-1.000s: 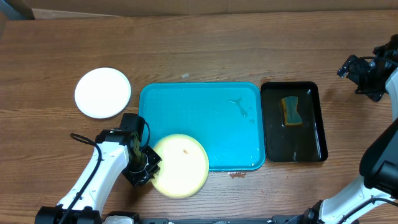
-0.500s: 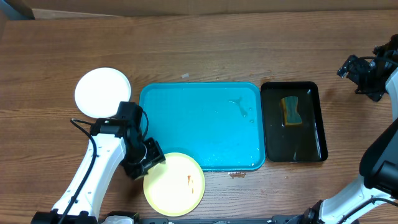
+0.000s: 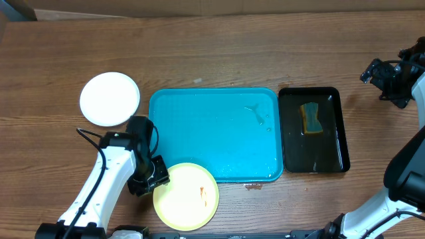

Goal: Clean dirty plates on tray and stack at the side
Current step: 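Slide the yellow plate rightward to the tray center with the left gripper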

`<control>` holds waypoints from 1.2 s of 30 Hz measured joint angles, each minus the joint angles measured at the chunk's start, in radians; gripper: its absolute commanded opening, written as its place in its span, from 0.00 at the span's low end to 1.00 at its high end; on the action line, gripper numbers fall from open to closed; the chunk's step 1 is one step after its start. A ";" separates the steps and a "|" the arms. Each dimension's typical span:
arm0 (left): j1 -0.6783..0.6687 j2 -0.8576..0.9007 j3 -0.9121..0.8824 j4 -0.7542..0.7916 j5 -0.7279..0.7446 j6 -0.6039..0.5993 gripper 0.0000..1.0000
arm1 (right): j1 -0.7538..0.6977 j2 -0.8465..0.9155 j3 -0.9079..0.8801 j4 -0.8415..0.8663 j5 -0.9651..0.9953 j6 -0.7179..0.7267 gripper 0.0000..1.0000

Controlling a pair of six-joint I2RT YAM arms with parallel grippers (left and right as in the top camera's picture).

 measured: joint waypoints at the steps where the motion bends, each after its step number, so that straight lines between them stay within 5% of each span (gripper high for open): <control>1: 0.000 0.000 -0.019 0.018 -0.004 0.000 0.39 | 0.000 0.000 0.000 0.000 0.000 0.000 1.00; 6: 0.000 0.001 -0.087 0.049 -0.014 0.005 0.17 | 0.000 0.000 0.000 0.000 0.000 0.000 1.00; 12: 0.000 0.001 -0.097 0.051 -0.002 0.006 0.04 | 0.000 0.000 0.000 0.000 0.000 0.000 1.00; 22: 0.000 0.001 -0.097 0.100 0.105 0.015 0.04 | 0.000 0.000 0.000 0.000 0.000 0.000 1.00; 31: 0.000 0.001 -0.098 0.376 0.245 -0.023 0.04 | 0.000 0.000 0.000 0.000 0.000 0.000 1.00; 36: 0.000 0.001 -0.099 0.472 0.261 -0.063 0.20 | 0.000 0.000 0.000 0.000 0.000 0.000 1.00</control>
